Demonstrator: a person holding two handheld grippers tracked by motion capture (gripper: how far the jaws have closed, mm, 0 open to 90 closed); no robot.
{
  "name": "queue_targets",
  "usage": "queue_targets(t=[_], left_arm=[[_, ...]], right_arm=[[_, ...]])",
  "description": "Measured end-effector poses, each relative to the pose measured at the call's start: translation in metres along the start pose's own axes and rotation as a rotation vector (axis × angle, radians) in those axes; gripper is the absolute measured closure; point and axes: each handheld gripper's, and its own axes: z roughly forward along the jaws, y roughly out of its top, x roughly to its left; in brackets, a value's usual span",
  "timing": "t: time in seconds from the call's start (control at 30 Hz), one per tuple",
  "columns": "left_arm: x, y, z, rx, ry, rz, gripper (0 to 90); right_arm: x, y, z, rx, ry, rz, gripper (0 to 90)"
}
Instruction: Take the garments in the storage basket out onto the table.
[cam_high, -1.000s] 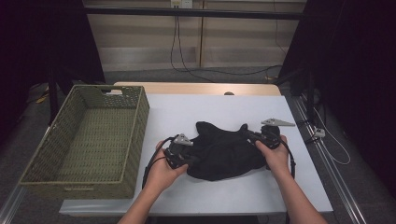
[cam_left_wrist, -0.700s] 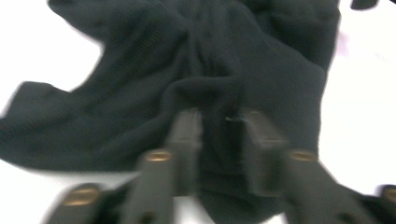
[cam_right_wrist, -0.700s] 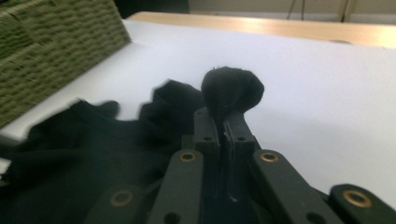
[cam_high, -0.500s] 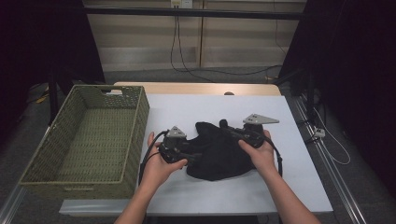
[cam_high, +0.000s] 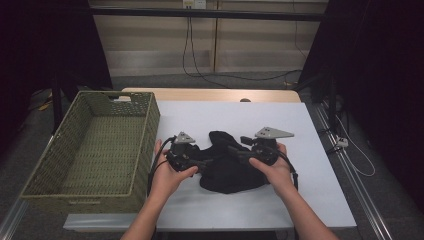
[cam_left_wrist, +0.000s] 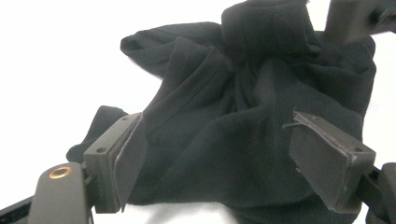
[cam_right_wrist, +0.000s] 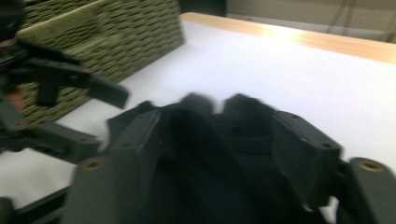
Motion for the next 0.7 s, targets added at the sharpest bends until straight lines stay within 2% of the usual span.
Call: queue_targets(t=[0.1, 0.2, 0.23, 0.27, 0.33, 0.4, 0.47, 0.5, 0.53, 0.6, 0.63, 0.7], left_arm=[[-0.001, 0.001, 0.002, -0.001, -0.002, 0.002, 18.2], [-0.003, 0.002, 0.005, -0.008, -0.008, 0.008, 17.7], [-0.004, 0.003, 0.004, 0.004, -0.009, 0.002, 17.7], [-0.004, 0.004, 0.005, 0.002, -0.016, 0.014, 17.7], [-0.006, 0.006, 0.006, 0.0, -0.02, 0.01, 17.6], [-0.007, 0.008, 0.008, 0.001, -0.025, 0.027, 17.6], [-0.008, 0.011, 0.01, -0.001, -0.028, 0.021, 17.6], [-0.009, 0.012, 0.013, -0.015, -0.027, 0.017, 17.6], [-0.009, 0.014, 0.013, 0.004, -0.036, 0.025, 17.5], [-0.009, 0.018, 0.018, 0.002, -0.038, 0.03, 17.5], [-0.01, 0.021, 0.02, 0.004, -0.041, 0.019, 17.5], [-0.012, 0.026, 0.025, 0.0, -0.051, 0.018, 17.4]], right_arm=[[-0.015, 0.001, -0.01, -0.013, -0.018, 0.036, 25.6], [-0.027, -0.001, -0.021, -0.016, -0.079, 0.046, 25.6], [-0.032, -0.002, -0.024, -0.013, -0.098, 0.054, 25.6], [-0.037, -0.005, -0.026, -0.012, -0.115, 0.063, 25.9], [-0.046, -0.01, -0.029, 0.01, -0.137, 0.083, 26.5], [-0.054, -0.021, -0.029, 0.053, -0.16, 0.108, 28.7], [-0.058, -0.031, -0.026, 0.097, -0.168, 0.107, 30.4], [-0.059, -0.035, -0.025, 0.121, -0.169, 0.106, 30.4], [-0.06, -0.039, -0.023, 0.143, -0.157, 0.107, 31.1], [-0.06, -0.045, -0.019, 0.173, -0.148, 0.124, 34.6], [-0.058, -0.048, -0.016, 0.193, -0.148, 0.128, 35.2], [-0.056, -0.053, -0.013, 0.224, -0.137, 0.119, 39.8]])
